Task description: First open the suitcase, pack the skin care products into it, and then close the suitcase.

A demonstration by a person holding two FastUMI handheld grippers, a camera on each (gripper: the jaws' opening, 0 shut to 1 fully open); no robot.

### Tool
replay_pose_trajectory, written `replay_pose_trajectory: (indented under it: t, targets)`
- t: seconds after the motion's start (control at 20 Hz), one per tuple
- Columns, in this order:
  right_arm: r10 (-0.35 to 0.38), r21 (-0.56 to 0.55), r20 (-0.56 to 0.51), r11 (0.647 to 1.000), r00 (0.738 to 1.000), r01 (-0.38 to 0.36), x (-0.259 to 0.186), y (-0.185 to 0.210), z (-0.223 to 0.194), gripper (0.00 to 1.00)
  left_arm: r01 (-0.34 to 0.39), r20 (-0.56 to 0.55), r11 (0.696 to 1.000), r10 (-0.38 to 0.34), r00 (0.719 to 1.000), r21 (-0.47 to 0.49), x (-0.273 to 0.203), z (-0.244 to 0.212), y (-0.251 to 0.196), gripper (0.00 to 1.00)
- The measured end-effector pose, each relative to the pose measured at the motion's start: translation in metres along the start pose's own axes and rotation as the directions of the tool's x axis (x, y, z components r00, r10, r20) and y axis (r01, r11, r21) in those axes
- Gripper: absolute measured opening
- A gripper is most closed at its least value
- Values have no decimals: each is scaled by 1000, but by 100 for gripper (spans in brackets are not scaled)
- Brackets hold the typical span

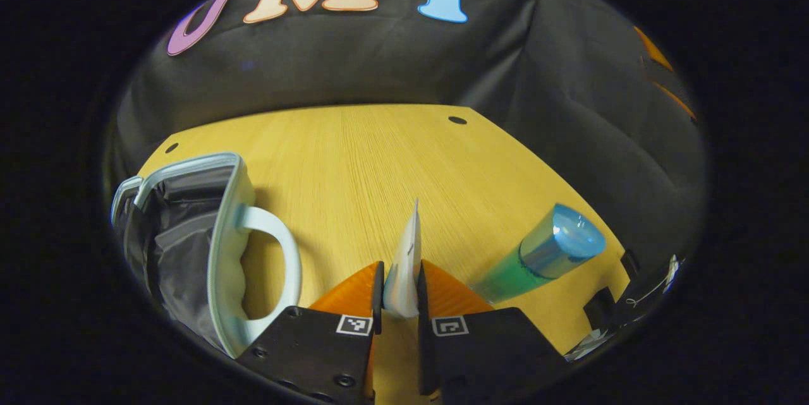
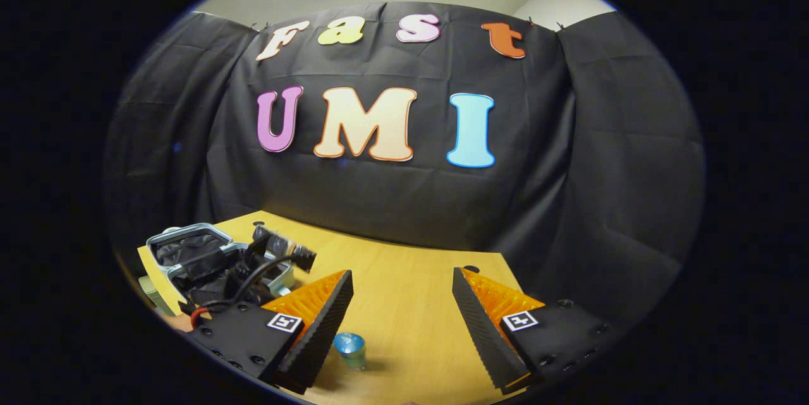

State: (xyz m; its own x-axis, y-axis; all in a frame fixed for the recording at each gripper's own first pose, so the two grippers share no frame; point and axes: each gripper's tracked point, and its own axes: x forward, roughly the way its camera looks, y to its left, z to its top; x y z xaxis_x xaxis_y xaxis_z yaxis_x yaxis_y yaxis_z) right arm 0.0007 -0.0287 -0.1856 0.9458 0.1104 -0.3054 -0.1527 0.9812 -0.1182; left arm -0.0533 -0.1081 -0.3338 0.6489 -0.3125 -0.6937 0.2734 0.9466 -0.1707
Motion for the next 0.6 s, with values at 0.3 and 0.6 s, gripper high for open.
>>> replay_pose_trajectory:
  t: [0.3, 0.6]
  targets:
    - [69, 28, -93, 997, 993, -66, 17, 27, -57, 99, -63, 54, 998, 63, 997, -5, -49, 46, 29, 19]
    - [136, 34, -253, 991, 958, -131, 21, 48, -141, 100, -135, 105, 991, 137, 985, -22, -99, 76, 51, 19]
